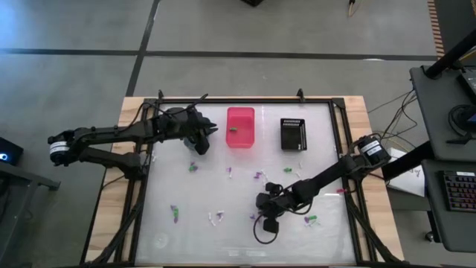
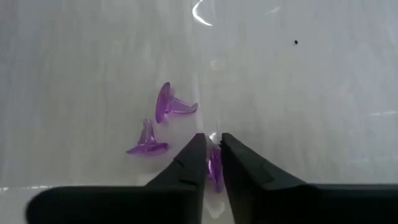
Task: Sort Halloween decoration
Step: Put the purple witch hat toy into the blue bin
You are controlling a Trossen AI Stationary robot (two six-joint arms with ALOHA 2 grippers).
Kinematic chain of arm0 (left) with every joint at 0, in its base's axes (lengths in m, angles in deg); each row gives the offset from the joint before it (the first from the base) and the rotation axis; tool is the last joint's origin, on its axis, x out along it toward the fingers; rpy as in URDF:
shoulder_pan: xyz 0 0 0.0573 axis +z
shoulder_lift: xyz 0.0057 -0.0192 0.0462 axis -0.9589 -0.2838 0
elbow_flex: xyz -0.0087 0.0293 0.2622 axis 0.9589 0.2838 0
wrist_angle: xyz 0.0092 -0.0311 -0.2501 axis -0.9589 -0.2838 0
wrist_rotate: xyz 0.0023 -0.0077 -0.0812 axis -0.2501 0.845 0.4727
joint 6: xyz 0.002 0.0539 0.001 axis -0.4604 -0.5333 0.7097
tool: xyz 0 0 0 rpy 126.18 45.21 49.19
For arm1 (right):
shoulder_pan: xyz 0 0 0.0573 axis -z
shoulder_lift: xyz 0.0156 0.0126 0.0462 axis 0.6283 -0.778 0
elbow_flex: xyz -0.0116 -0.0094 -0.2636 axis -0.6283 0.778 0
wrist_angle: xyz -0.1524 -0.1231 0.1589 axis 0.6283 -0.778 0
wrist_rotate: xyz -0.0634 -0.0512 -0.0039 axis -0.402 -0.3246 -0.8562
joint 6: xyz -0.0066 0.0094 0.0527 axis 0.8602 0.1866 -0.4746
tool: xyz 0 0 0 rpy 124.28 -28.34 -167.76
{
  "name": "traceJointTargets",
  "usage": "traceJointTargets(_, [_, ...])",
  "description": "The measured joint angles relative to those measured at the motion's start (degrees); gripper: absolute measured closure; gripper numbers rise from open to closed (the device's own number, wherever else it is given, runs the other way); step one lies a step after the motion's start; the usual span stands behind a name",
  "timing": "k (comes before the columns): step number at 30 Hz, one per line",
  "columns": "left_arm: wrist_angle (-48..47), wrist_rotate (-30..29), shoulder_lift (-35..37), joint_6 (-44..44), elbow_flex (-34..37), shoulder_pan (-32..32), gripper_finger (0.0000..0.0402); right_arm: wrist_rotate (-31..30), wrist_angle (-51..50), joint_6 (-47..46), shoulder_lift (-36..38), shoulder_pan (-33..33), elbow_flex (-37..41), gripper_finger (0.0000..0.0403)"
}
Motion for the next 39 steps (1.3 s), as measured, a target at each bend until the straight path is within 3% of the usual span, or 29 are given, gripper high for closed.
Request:
traceJointTargets(4, [0.00, 0.00, 0.00, -0.01, -0.01, 0.00, 0.0341, -0.03, 0.14, 0.10, 0.00, 0.00, 0.00, 0.0391])
traceJointTargets(19, [0.00, 0.00, 0.00, -0.01, -0.01, 0.00, 0.0341, -4.64, -0.03, 4.70, 3.04, 1.66, 0.07, 0.0394])
traceJointTargets(22, [0.09, 0.00, 0.00, -0.02, -0.01, 0.00, 0.0341, -9.83, 1.50, 7.92, 3.23, 2.81, 0.07, 0.0394])
traceJointTargets(26, [2.72, 0.00, 0.00, -0.19, 0.50, 0.00, 0.0341, -15.91, 10.66, 16.64, 3.25, 6.44, 0.09, 0.0394])
traceJointTargets(32, [7.71, 0.00, 0.04, 0.17, 0.54, -0.13, 0.0341, -13.43, 25.12, 29.15, 3.26, 14.80, 0.09, 0.0394])
traceJointTargets(39, [12.82, -0.13, 4.39, -1.11, 0.54, -0.13, 0.0341, -10.98, 42.56, 30.09, -0.56, 24.61, -2.33, 0.0394])
